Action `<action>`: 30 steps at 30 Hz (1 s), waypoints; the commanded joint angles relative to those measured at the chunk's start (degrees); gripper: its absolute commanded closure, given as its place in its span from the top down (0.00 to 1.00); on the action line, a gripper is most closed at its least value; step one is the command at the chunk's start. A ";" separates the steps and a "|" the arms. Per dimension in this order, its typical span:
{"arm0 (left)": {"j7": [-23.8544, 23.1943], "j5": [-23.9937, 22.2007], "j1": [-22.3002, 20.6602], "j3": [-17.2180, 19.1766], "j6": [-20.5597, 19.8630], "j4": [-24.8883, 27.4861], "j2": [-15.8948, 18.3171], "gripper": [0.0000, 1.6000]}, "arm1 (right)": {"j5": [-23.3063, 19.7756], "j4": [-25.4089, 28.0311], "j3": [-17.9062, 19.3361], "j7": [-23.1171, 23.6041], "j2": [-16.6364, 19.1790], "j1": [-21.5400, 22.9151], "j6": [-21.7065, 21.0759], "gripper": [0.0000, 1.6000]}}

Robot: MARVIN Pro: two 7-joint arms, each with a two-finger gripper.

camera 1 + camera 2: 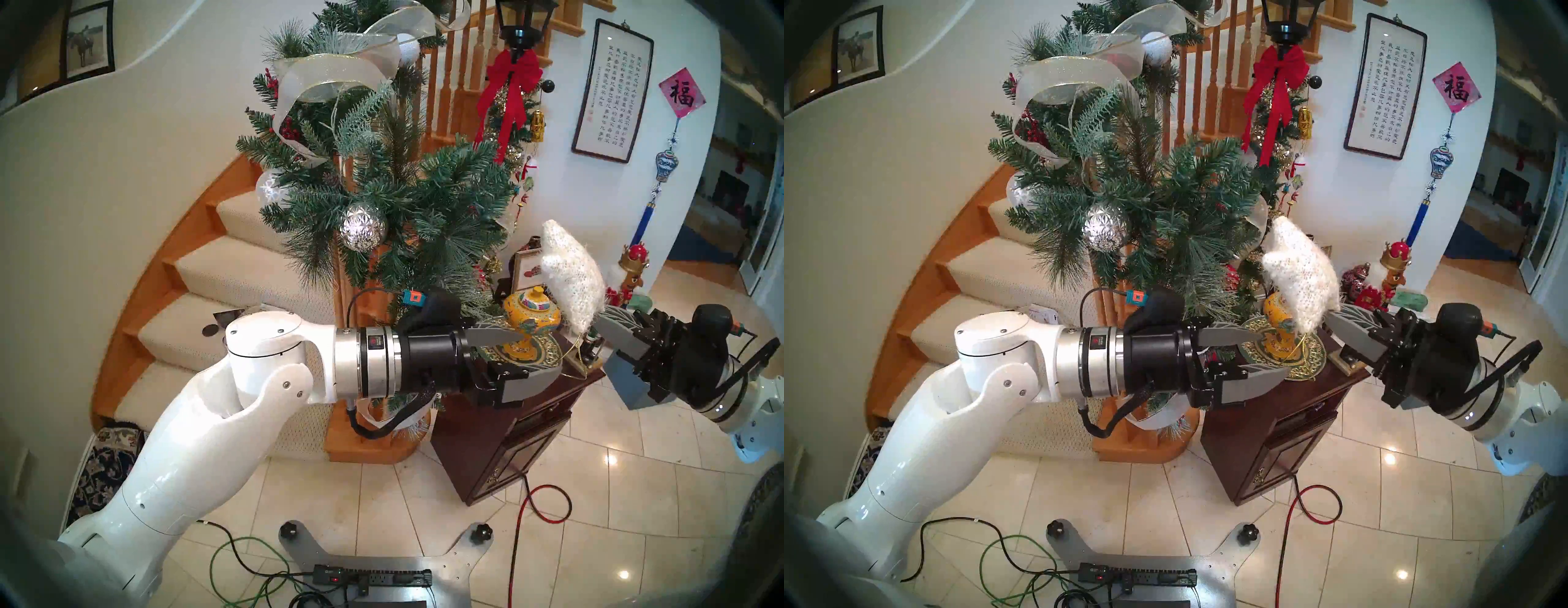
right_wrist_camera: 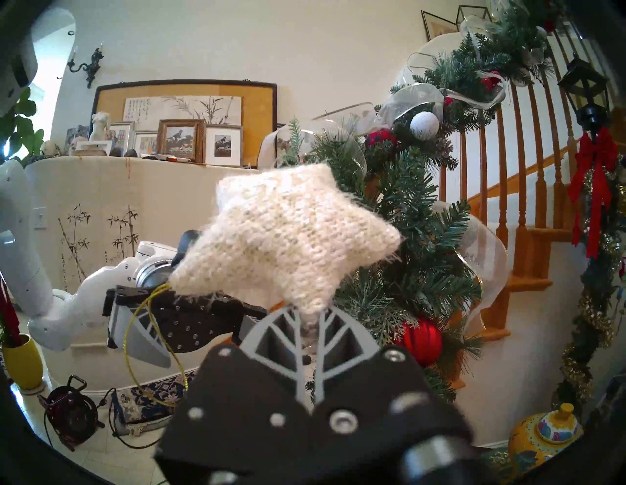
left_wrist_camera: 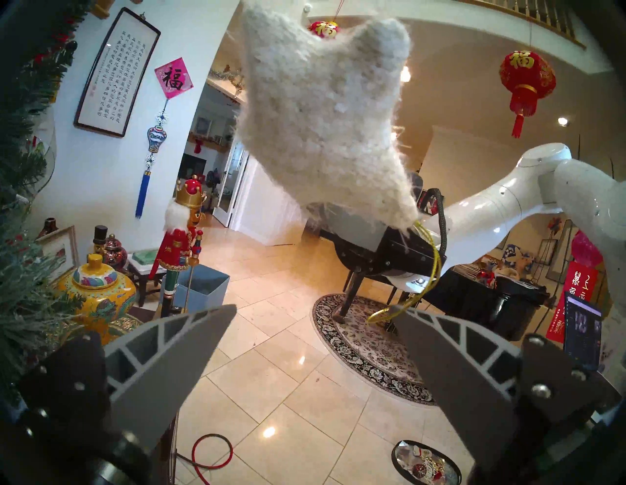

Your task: Hang the ornament onto the Christmas-tree-style decoration

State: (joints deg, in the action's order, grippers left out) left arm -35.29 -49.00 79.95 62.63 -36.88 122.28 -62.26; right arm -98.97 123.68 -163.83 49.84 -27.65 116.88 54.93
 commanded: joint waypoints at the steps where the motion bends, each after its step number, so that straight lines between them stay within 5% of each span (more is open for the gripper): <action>1: 1.00 0.37 -0.15 -0.57 0.29 -0.32 -0.99 1.00 | 0.03 0.59 -0.41 6.02 -0.01 2.81 0.07 0.00; 18: 4.01 -0.33 -0.01 -0.81 0.98 -1.17 -1.70 1.00 | 0.74 1.80 -1.17 6.75 -0.23 5.06 0.07 0.00; 20: 4.15 -0.43 0.02 -0.77 1.04 -1.17 -1.75 0.80 | 1.26 1.99 -1.17 5.90 -0.28 5.16 0.07 0.00; 21: 4.23 -0.51 0.02 -0.72 1.05 -1.14 -1.77 0.49 | 1.12 1.96 -1.17 6.19 -0.29 5.26 0.07 0.00; 26: 4.46 -0.76 0.13 -0.62 1.18 -1.11 -1.87 0.19 | 1.09 1.98 -1.17 6.51 -0.34 5.55 0.07 0.00; 30: 4.44 -0.96 0.24 -0.50 1.28 -1.09 -1.92 0.36 | 2.04 2.40 -1.17 4.99 -0.47 5.73 0.07 0.00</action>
State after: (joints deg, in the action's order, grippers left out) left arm -30.34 -49.32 80.21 61.80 -36.15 120.86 -63.65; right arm -97.64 125.80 -165.16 49.84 -27.99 121.59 54.93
